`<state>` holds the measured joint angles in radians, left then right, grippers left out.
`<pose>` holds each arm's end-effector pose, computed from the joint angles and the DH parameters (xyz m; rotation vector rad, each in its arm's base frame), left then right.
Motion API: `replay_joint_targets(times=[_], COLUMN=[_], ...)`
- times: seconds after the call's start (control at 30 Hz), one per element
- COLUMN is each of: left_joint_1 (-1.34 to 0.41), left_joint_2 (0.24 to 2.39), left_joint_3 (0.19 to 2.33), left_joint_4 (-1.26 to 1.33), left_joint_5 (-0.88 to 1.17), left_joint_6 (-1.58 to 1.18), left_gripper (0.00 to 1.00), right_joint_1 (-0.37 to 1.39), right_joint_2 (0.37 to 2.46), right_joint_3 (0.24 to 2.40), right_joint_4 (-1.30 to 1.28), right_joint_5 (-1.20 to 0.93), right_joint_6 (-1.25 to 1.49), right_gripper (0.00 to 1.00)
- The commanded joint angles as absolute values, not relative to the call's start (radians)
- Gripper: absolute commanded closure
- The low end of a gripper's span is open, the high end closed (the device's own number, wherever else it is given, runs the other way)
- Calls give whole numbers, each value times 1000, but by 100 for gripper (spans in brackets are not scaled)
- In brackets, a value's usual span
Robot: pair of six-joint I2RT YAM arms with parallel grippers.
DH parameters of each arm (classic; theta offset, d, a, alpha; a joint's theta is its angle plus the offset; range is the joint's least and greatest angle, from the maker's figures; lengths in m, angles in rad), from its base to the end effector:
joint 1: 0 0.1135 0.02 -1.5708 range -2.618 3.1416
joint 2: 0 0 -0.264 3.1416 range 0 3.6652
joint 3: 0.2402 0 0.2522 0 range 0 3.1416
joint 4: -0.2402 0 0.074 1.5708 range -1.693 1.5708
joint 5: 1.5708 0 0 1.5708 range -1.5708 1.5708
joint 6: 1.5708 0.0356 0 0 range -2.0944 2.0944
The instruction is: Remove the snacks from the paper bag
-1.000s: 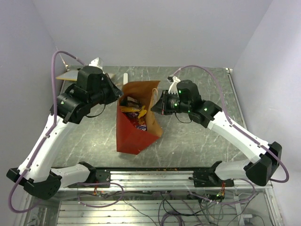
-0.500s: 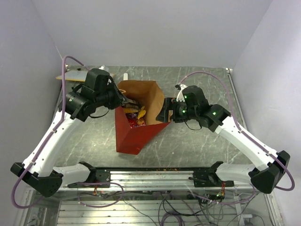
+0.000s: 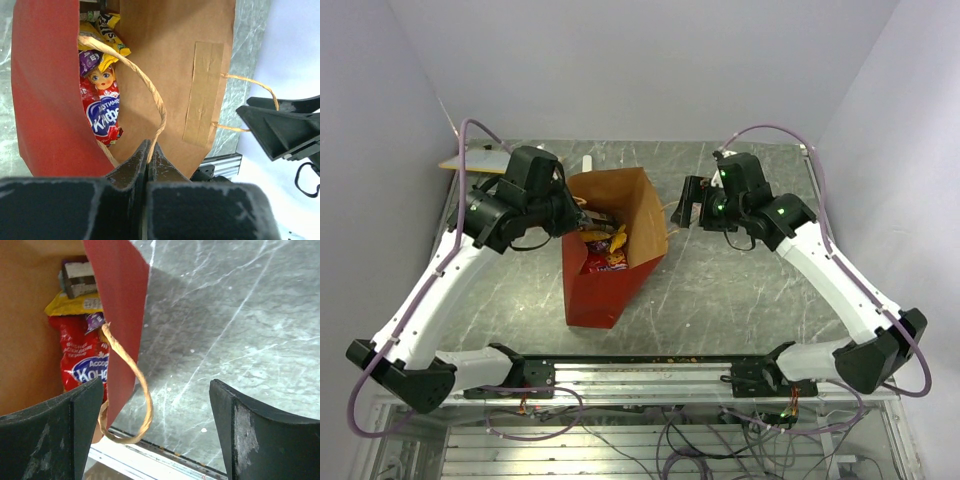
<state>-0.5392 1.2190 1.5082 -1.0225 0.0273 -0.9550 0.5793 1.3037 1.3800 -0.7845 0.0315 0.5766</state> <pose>0.1953 -0.1180 0.4153 -0.4886 2.3879 -0.7615 0.2293 0.1486 0.3754 0.0138 2.3439 0.5583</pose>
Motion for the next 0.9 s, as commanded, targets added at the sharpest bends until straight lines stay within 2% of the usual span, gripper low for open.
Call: replay_joint_targets(times=[0.0, 0.1, 0.2, 0.3, 0.37, 0.67, 0.87], left_joint_1=[-537, -537, -536, -537, -537, -515, -412], left_joint_2=[1153, 1136, 1146, 1157, 1144, 1157, 1174], left_joint_3=[1505, 1498, 1515, 1547, 1538, 1573, 1599], left_joint_4=[-958, -954, -992, -1094, -1115, -1253, -1315], left_joint_5=[-30, -79, -134, -226, -283, -486, -528], left_joint_6=[-1011, -1015, -992, -982, -982, -992, -920], left_gripper=[90, 88, 88, 87, 81, 33, 26], right_joint_1=[579, 576, 562, 552, 551, 548, 545], right_joint_2=[1332, 1355, 1373, 1379, 1366, 1345, 1373], right_joint_3=[1408, 1425, 1436, 1446, 1427, 1377, 1399], right_joint_4=[-747, -714, -676, -676, -650, -582, -567], right_joint_5=[-93, -148, -229, -265, -280, -280, -269], right_joint_6=[547, 556, 561, 593, 617, 713, 728], right_gripper=[17, 27, 54, 90, 100, 100, 100])
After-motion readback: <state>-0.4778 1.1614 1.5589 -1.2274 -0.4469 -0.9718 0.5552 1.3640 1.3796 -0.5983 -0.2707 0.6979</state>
